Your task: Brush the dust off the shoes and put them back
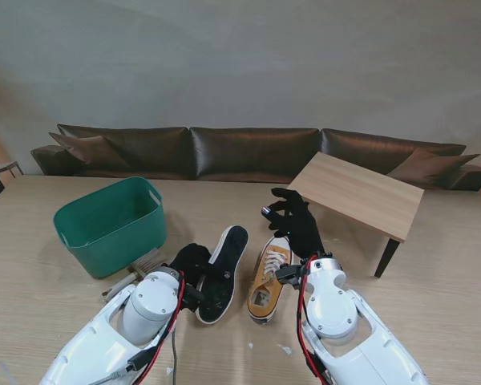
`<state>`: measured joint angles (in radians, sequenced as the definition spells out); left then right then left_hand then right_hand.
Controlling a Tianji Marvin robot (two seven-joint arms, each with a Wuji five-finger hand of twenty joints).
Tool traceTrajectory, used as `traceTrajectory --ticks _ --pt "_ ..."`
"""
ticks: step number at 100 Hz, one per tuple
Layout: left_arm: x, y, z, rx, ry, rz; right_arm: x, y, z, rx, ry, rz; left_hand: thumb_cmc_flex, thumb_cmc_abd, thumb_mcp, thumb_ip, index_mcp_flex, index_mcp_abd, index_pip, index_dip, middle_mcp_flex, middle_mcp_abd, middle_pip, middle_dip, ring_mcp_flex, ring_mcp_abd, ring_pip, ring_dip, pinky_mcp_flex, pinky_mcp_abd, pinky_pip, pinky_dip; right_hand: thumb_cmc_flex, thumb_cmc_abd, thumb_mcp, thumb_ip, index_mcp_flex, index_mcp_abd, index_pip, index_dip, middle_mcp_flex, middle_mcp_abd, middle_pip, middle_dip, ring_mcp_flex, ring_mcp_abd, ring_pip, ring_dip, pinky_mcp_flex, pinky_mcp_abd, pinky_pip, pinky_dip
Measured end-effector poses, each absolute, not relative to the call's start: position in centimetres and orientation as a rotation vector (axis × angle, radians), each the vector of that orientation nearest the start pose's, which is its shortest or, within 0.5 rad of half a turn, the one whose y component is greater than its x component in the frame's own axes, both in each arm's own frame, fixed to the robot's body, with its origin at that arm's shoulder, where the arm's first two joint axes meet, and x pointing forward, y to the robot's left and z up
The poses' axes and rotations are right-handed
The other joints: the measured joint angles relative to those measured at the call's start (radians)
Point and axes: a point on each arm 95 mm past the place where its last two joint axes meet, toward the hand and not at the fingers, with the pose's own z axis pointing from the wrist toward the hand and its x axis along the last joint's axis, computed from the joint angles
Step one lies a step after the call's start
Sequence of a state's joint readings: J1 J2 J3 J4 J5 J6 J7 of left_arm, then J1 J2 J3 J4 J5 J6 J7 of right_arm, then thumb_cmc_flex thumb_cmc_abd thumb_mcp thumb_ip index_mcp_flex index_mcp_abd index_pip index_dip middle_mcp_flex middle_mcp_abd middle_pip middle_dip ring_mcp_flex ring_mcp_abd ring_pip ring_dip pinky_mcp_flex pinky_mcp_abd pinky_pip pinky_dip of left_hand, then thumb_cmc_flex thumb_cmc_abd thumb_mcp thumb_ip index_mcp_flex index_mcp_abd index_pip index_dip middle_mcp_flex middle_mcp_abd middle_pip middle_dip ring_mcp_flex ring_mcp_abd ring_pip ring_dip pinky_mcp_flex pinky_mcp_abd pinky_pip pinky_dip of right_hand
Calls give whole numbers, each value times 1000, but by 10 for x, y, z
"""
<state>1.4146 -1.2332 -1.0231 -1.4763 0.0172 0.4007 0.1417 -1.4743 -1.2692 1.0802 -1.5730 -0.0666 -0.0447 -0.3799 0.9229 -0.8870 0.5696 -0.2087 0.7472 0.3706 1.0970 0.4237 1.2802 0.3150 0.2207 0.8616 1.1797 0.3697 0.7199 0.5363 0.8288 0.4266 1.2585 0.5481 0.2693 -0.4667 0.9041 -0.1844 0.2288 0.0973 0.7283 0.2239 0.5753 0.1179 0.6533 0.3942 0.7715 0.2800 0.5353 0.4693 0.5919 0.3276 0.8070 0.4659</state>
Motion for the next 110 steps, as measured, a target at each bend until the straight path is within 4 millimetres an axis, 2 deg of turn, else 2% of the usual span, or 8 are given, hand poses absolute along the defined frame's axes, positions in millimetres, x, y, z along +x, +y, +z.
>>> traceTrajectory --ticks 15,30,42,50,64,77,80,110 --pt "423 -71 -365 -2329 865 -1517 417 69 -299 -2144 -510 -2463 -11 9 0 0 0 7 0 2 0 3 1 2 0 -1 26 34 -7 2 15 11 0 0 13 0 0 1 0 0 0 0 0 0 0 0 0 0 0 0 0 0" --pt "424 -73 -366 -2322 866 -1460 417 67 -302 -2151 -496 -2456 -32 22 8 0 6 8 -87 91 -45 14 40 -31 0 -7 26 74 -37 3 15 12 0 0 15 0 13 4 1 0 2 0 0 0 0 0 0 0 0 0 0 0" --pt "423 -73 -367 -2314 873 -1435 417 65 -304 -2155 -485 -2451 -41 35 30 1 24 9 -235 127 -113 37 67 -106 0 -9 -5 98 -61 3 15 12 0 0 15 0 23 11 3 0 14 0 1 0 0 0 0 0 0 0 0 0" --pt "423 -73 -368 -2312 873 -1420 417 65 -304 -2156 -482 -2450 -53 46 46 1 42 9 -342 134 -143 47 81 -199 0 -9 -27 112 -82 3 15 12 0 0 15 0 23 11 3 0 15 0 1 0 9 0 0 0 0 0 0 0" --pt "422 -73 -368 -2303 887 -1408 416 64 -305 -2155 -471 -2447 -125 85 163 5 94 9 -568 140 -222 76 89 -251 -1 -16 -66 124 -130 3 15 12 0 0 15 0 23 12 3 0 26 0 2 0 9 0 0 0 0 0 0 0" --pt "421 -75 -368 -2292 904 -1399 416 64 -305 -2155 -466 -2443 -175 107 222 9 116 9 -694 99 -271 92 87 -251 -3 -26 -69 137 -163 3 15 16 0 0 28 0 23 13 3 0 26 0 2 0 9 0 0 0 0 0 0 0" --pt "421 -75 -368 -2285 911 -1395 416 64 -305 -2155 -466 -2442 -184 117 227 28 116 9 -716 90 -281 94 90 -251 -3 -26 -69 138 -168 3 15 21 0 0 34 0 23 13 3 0 26 0 2 0 9 0 0 0 0 0 0 0" --pt "419 -74 -362 -2202 1008 -1375 415 63 -307 -2154 -465 -2433 -214 150 229 29 113 6 -838 7 -314 102 66 -276 -30 -28 -62 163 -217 10 15 38 0 0 34 0 34 15 2 0 26 0 2 0 9 0 0 0 0 0 0 0"
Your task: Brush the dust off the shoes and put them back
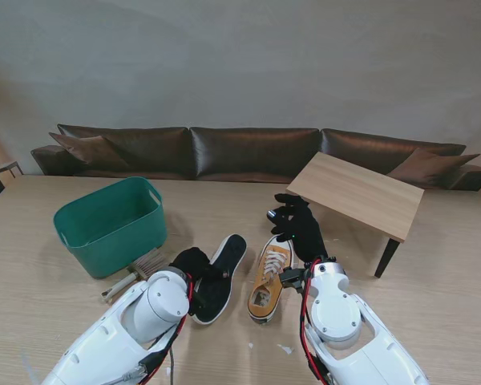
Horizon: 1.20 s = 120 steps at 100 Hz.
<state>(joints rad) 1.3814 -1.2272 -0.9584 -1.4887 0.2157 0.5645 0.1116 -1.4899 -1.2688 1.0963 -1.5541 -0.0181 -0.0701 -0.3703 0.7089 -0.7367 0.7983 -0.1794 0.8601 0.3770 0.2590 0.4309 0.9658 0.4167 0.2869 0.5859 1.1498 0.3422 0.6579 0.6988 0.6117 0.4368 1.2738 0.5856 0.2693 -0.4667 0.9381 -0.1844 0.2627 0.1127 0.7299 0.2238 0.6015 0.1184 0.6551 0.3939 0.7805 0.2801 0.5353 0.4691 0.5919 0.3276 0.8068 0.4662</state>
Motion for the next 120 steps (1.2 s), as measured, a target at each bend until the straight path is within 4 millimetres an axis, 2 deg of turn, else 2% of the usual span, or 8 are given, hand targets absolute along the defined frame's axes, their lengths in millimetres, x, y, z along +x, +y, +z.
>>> traceTrajectory --ticks 13,15,21,42,65,90,107,120 --pt "419 -72 -359 -2191 1024 -1376 415 64 -307 -2154 -469 -2426 -4 23 0 1 -10 -11 -16 -15 -10 2 -19 -20 -6 4 0 0 -14 10 0 1 0 0 0 0 16 1 -1 0 0 1 0 0 0 0 0 0 0 0 0 0" --pt "419 -72 -359 -2187 1025 -1377 415 64 -307 -2154 -469 -2426 -16 25 1 20 -11 -14 -16 -18 -10 2 -24 -26 -24 16 6 0 -22 16 0 2 0 0 0 0 16 1 -1 0 1 1 0 0 0 0 0 0 0 0 0 0" --pt "419 -71 -357 -2179 1028 -1379 415 63 -308 -2155 -468 -2424 -14 25 0 20 -22 -21 -29 -34 -10 4 -38 -41 -26 14 10 1 -30 18 -1 4 0 0 0 0 16 1 -1 0 1 1 0 0 0 0 0 0 0 0 0 0" --pt "420 -69 -354 -2180 1015 -1389 414 64 -308 -2157 -463 -2416 -14 49 -37 20 -34 -26 -36 -46 -23 11 -59 -78 -79 56 -4 -6 -63 53 -5 19 0 0 0 0 17 1 -1 0 13 9 0 0 0 1 0 0 0 0 0 0" --pt "419 -70 -353 -2184 1013 -1391 414 64 -309 -2160 -459 -2407 -14 78 -57 21 -35 -32 -35 -49 -23 16 -63 -89 -78 66 -13 -15 -75 63 -17 26 0 0 0 0 29 8 -4 0 13 9 0 0 0 1 0 0 0 0 0 0" --pt "418 -68 -345 -2152 1026 -1392 414 64 -309 -2160 -462 -2403 -26 103 -126 33 -60 -91 -56 -74 -27 54 -100 -167 -101 109 -73 -66 -88 104 -57 37 0 0 0 0 29 9 -4 0 26 10 0 0 0 4 0 0 0 0 0 0" --pt "417 -65 -341 -2135 1036 -1391 414 64 -310 -2160 -460 -2397 -45 121 -144 33 -62 -94 -63 -84 -28 68 -111 -189 -105 118 -80 -76 -99 114 -68 37 0 0 0 0 29 10 -4 0 26 10 0 0 10 5 0 -3 0 0 0 0" --pt "415 -63 -337 -2092 1033 -1398 414 64 -310 -2158 -472 -2395 -45 133 -143 33 -80 -94 -68 -94 -66 68 -126 -206 -180 151 -96 -77 -156 125 -70 52 0 0 0 0 29 10 -4 0 26 10 0 0 10 5 0 -3 0 0 0 0"
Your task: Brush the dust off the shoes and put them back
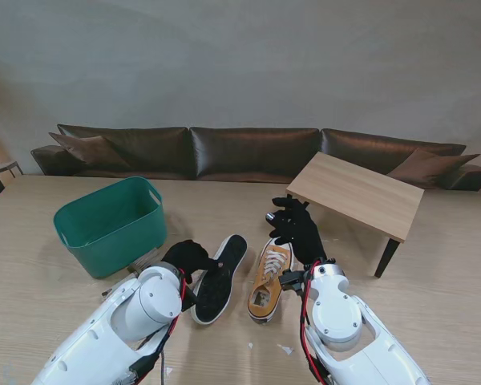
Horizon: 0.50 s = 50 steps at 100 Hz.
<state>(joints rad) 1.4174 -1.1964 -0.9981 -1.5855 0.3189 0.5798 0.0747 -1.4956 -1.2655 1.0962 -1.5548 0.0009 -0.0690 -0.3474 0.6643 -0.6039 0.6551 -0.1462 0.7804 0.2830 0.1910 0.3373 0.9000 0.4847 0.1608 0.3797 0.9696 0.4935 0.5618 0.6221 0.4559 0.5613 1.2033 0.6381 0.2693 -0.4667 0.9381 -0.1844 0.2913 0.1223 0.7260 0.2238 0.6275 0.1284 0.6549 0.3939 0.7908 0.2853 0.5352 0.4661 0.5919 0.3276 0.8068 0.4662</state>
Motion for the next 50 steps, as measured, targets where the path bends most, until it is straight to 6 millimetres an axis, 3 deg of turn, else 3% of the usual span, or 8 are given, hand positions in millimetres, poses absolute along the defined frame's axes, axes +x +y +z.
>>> traceTrajectory --ticks 7,16,30,37,50 --pt "413 -61 -332 -2028 1047 -1427 414 64 -310 -2155 -499 -2400 0 14 -22 0 -2 -19 0 -1 -15 -26 0 -3 -57 22 3 13 -34 -8 17 66 0 0 8 0 13 0 0 0 0 0 0 0 0 0 0 0 0 0 0 0" --pt "409 -57 -321 -1973 1045 -1516 414 63 -310 -2145 -578 -2427 0 22 -42 0 -2 -52 1 -1 -23 -85 2 8 -77 24 20 26 -35 -33 78 103 0 0 17 0 36 -2 -5 0 0 0 -1 0 0 0 0 0 0 0 0 0" --pt "403 -50 -303 -1936 1001 -1614 412 60 -310 -2138 -647 -2435 1 40 -64 9 -1 -72 13 4 -22 -119 2 17 -158 27 22 26 -75 -46 91 104 0 0 17 0 60 -14 -4 0 0 2 -1 0 0 0 0 0 0 0 0 0" --pt "401 -46 -297 -1913 1004 -1673 410 58 -310 -2126 -714 -2439 1 44 -87 9 -1 -74 17 12 -22 -129 3 17 -220 27 -43 10 -134 -60 33 97 0 0 17 0 68 -25 -9 0 0 3 -1 0 0 0 0 0 0 0 0 0" --pt "397 -41 -289 -1887 1012 -1782 405 55 -309 -2100 -853 -2463 14 67 -111 20 -1 -83 18 21 -50 -141 -22 13 -341 20 -181 -70 -256 -95 -165 27 0 0 17 0 113 -46 -7 3 0 3 -2 0 0 0 0 0 0 0 0 0"
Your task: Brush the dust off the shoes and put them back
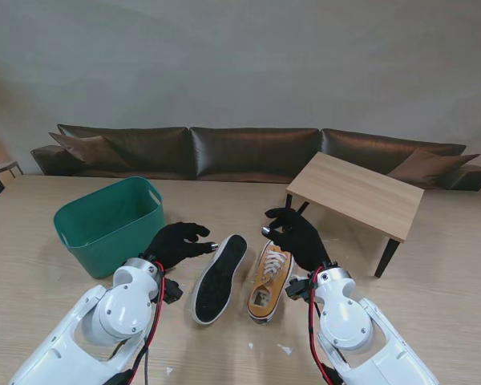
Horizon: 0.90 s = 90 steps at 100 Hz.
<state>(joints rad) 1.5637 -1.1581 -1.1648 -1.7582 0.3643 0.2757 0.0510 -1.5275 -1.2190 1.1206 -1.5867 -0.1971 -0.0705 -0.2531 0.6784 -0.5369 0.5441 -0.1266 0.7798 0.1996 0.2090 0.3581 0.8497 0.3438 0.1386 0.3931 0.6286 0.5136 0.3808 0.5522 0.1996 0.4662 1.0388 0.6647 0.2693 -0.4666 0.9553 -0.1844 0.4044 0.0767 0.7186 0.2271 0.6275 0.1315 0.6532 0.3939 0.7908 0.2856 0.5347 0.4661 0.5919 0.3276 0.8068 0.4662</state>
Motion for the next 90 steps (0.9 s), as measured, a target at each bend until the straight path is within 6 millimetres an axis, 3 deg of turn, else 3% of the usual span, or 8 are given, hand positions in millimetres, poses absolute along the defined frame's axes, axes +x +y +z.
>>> traceTrajectory --ticks 16,23,40,46,64,90 --pt "393 -35 -285 -1896 994 -1958 396 51 -309 -2070 -973 -2439 41 28 -26 2 -3 -17 -4 2 -92 -32 -33 -46 -129 -86 -151 -109 -105 -58 -318 -79 0 -3 0 0 43 -34 -5 19 -1 0 0 0 0 -6 -3 0 0 0 0 0" --pt "392 -32 -286 -1939 960 -2004 392 49 -310 -2052 -1054 -2431 50 28 -28 2 -6 -24 -5 2 -103 -34 -32 -58 -163 -103 -179 -132 -115 -65 -410 -79 0 -19 0 11 73 -50 -31 90 -2 0 -1 12 0 -15 -3 0 0 0 0 0" --pt "389 -26 -292 -1926 964 -1994 382 43 -312 -2008 -1304 -2432 60 29 -38 2 -24 -24 -10 3 -136 -43 -50 -71 -175 -117 -214 -153 -107 -74 -595 -44 1 -31 -1 21 138 -94 -40 171 -40 0 104 109 0 -51 77 40 0 -12 4 0" --pt "387 -25 -293 -1925 968 -1997 378 42 -313 -1993 -1383 -2411 60 29 -45 2 -25 -25 -10 3 -136 -43 -38 -72 -175 -117 -215 -154 -89 -74 -663 -27 2 -68 -1 31 169 -118 -39 198 -57 -4 139 165 0 -71 136 66 1 -24 26 5" --pt "384 -25 -299 -1911 966 -2022 363 40 -319 -1936 -1694 -2352 61 41 -48 2 -25 -25 -10 3 -137 -43 -38 -72 -175 -117 -215 -154 -79 -74 -704 2 4 -112 -4 31 230 -168 -39 266 -93 -40 235 306 0 -112 312 147 13 -46 114 30" --pt "380 -25 -304 -1951 934 -2050 350 47 -332 -1961 -1798 -2290 73 49 -49 2 -25 -25 -10 3 -137 -43 -39 -72 -192 -117 -226 -154 -79 -75 -730 27 4 -143 -1 32 303 -173 -46 286 -93 -45 283 386 17 -133 438 197 15 -48 185 52"
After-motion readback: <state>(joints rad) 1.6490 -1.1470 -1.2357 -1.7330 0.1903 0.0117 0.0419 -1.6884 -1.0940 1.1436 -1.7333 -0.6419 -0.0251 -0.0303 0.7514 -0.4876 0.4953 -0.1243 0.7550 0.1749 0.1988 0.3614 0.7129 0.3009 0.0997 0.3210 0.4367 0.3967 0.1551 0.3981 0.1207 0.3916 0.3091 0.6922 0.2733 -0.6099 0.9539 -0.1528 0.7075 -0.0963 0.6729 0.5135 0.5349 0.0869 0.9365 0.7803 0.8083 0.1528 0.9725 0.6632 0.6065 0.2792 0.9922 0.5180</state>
